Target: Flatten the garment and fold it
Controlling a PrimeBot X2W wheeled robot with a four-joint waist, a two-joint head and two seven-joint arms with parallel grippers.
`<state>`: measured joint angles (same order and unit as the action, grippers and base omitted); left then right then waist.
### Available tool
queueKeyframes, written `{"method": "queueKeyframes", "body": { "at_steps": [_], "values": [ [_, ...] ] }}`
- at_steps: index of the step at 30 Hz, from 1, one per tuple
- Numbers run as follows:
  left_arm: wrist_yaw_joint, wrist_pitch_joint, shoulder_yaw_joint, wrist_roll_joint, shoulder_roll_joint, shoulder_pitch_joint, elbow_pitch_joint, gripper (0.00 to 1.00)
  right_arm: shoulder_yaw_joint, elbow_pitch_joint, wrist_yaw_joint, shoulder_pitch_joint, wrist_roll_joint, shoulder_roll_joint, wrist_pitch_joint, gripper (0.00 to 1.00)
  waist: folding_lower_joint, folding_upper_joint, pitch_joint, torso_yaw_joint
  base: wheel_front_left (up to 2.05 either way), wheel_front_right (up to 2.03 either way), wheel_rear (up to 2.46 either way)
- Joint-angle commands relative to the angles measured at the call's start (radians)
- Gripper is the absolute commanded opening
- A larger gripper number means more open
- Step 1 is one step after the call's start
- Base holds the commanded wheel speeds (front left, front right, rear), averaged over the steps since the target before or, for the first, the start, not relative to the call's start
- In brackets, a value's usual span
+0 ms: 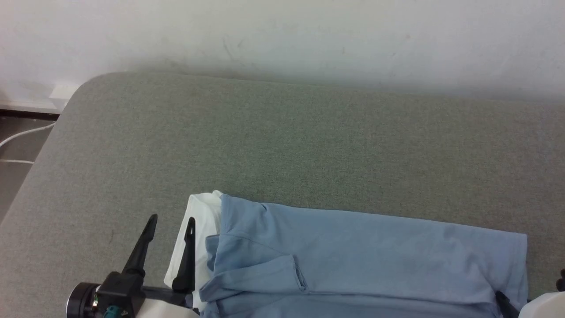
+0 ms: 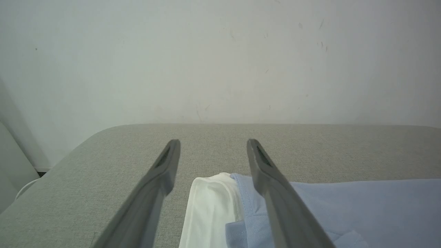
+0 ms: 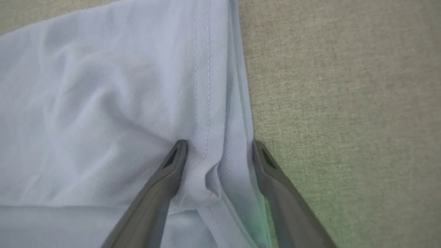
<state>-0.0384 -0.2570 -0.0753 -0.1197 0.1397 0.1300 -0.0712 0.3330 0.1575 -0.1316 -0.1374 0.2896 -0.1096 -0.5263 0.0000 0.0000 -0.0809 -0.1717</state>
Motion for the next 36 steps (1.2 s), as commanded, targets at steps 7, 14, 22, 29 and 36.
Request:
{"method": "queueKeyframes", "body": {
  "at_steps": [7,14,22,29,36],
  "values": [
    [-0.032,-0.005,0.025,0.031,-0.028,-0.024,0.007,1.00,-0.048,0.110,0.001,0.007,0.039,0.028,-0.018,0.01,0.0000,0.0000,-0.022,-0.017,0.00,0.00,0.00],
    [-0.047,-0.005,0.045,0.044,-0.040,-0.013,0.017,1.00,-0.033,0.113,0.001,0.020,0.040,0.015,0.071,0.00,0.0000,0.0000,0.007,-0.014,0.00,0.00,0.00],
    [-0.059,-0.005,0.062,0.053,-0.048,0.000,0.015,1.00,0.111,0.122,0.001,0.061,-0.044,-0.041,0.167,0.00,0.0000,0.0000,0.014,0.002,0.00,0.00,0.00],
    [-0.065,-0.005,0.070,0.059,-0.055,-0.002,0.022,1.00,0.188,0.152,0.001,0.071,-0.069,-0.094,0.176,0.00,0.0000,0.0000,0.015,0.010,0.00,0.00,0.00],
    [-0.070,-0.005,0.079,0.061,-0.060,0.009,0.033,1.00,0.103,0.031,0.001,0.032,-0.015,-0.094,0.124,0.00,0.0000,0.0000,0.041,0.011,0.00,0.00,0.00]
  ]
}}
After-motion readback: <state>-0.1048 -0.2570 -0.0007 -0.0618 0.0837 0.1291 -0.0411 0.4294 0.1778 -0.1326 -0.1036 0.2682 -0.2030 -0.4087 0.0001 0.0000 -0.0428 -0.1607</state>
